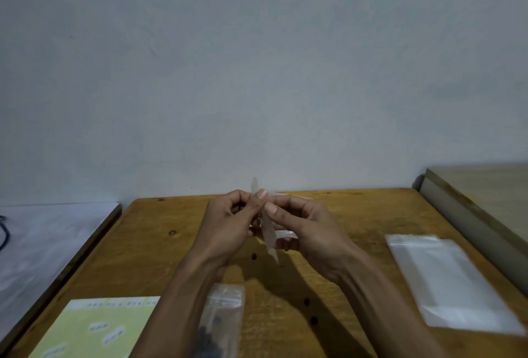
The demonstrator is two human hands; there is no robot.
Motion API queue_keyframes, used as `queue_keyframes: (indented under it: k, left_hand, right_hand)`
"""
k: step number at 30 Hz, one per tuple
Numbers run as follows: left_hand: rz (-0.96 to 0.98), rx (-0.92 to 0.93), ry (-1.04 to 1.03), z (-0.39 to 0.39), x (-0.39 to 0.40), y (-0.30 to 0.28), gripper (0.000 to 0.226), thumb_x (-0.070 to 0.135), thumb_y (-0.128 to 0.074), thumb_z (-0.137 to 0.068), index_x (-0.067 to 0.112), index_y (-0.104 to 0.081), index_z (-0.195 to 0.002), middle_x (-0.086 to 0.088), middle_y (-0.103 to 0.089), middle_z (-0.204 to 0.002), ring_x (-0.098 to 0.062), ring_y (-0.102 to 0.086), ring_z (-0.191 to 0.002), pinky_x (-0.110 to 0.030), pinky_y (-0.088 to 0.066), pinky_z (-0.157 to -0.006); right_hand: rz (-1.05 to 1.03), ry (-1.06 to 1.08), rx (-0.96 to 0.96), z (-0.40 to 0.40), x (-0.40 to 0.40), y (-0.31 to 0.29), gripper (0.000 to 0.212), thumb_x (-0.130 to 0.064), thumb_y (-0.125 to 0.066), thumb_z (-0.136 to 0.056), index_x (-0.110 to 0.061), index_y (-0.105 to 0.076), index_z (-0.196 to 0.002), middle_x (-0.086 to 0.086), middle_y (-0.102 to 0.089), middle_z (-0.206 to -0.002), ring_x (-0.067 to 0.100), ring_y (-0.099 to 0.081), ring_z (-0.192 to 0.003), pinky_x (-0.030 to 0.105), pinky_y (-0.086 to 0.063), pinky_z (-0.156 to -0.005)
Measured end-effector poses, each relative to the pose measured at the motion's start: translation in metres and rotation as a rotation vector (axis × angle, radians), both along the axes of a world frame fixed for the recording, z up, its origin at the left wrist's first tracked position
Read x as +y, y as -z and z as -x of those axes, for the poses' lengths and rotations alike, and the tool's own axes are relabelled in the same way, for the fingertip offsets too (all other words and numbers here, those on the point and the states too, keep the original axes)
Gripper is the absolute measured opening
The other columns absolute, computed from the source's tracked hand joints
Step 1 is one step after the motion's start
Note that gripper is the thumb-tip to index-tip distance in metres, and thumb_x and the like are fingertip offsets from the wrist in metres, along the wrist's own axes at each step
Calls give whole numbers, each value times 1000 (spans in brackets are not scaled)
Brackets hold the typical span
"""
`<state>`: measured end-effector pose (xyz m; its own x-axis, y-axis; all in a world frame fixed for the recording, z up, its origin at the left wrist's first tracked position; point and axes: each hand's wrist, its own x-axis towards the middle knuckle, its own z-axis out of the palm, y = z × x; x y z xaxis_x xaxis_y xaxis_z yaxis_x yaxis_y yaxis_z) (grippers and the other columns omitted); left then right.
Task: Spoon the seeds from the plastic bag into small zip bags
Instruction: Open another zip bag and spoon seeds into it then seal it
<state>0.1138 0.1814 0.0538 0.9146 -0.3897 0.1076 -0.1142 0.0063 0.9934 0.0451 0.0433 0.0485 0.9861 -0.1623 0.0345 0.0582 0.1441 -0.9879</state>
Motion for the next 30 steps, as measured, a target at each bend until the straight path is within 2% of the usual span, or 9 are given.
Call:
queue_keyframes:
  k: [6, 9, 15, 18, 20, 23, 24, 28, 30]
  left_hand:
    - [5, -37, 15, -1, 1, 2, 29, 27, -64, -96, -1, -70, -92, -6, -63, -67, -19, -65, -68, -38, -58, -71]
    - [32, -22, 13, 1, 2, -1, 38, 37, -70, -87, -1, -70, -89, -10, -65, -71, -21, -67, -72, -44, -61, -78]
    - [41, 17, 33, 3, 5, -4, 24, 28, -66, -94, 5, -70, -85, -8, -61, -69, -22, -63, -73, -42, -59, -78]
    - [10, -12, 35, 4, 8, -2, 19, 20, -63, -98, 5, -69, -87, -9, -62, -70, -15, -65, -68, -38, -58, -75]
    - [-54, -58, 14, 4, 7, -2, 20, 15, -61, -99, 3, -68, -86, -7, -62, -69, -15, -65, -67, -37, -60, -73]
    - [-171, -172, -45, 5, 6, -3, 24, 16, -62, -96, 9, -66, -74, 3, -62, -61, -14, -59, -63, -40, -55, -69]
    - [-215, -202, -72, 7, 6, -5, 26, 19, -62, -95, 13, -65, -69, 6, -61, -59, -13, -57, -61, -40, -53, -67]
    - [-452, -351, -82, 14, 8, -14, 51, 53, -55, -95, 11, -63, -68, -5, -65, -64, -23, -64, -64, -40, -53, -63]
    - [-491, -422, -47, 15, 9, -15, 49, 48, -49, -100, 11, -61, -72, -10, -64, -67, -27, -65, -67, -42, -54, -63]
  right_hand:
    - [14, 17, -4, -1, -2, -2, 21, -21, -58, -100, -11, -74, -110, 16, -76, -98, 24, -72, -92, 35, -54, -69]
    - [25, 14, -15, 0, -2, -3, 21, -23, -62, -98, -11, -73, -111, 16, -76, -101, 29, -73, -100, 45, -57, -82]
    - [-31, -15, 5, 2, -2, -3, 25, -25, -68, -93, -10, -74, -112, 21, -74, -107, 35, -71, -105, 42, -55, -81]
    - [-12, -9, -3, 3, 0, -3, 19, -19, -63, -97, -9, -75, -108, 19, -76, -101, 31, -73, -98, 37, -57, -77]
    - [156, 64, -36, 5, 5, -5, 16, -13, -60, -99, -11, -76, -101, 9, -78, -90, 19, -75, -85, 23, -55, -64]
    - [718, 190, -115, 6, 14, -7, 20, -17, -59, -98, -17, -77, -90, -13, -72, -71, -4, -68, -68, 9, -47, -56]
    - [832, 209, -132, 7, 18, -9, 21, -18, -58, -97, -19, -77, -87, -18, -66, -66, -8, -64, -63, 7, -44, -53]
    - [986, 332, -190, 8, 20, -13, 29, -19, -55, -97, -25, -64, -70, -15, -56, -57, 0, -59, -58, 13, -40, -48]
    - [936, 321, -172, 6, 16, -14, 30, -22, -57, -98, -21, -66, -69, -8, -64, -59, 6, -62, -58, 20, -49, -51]
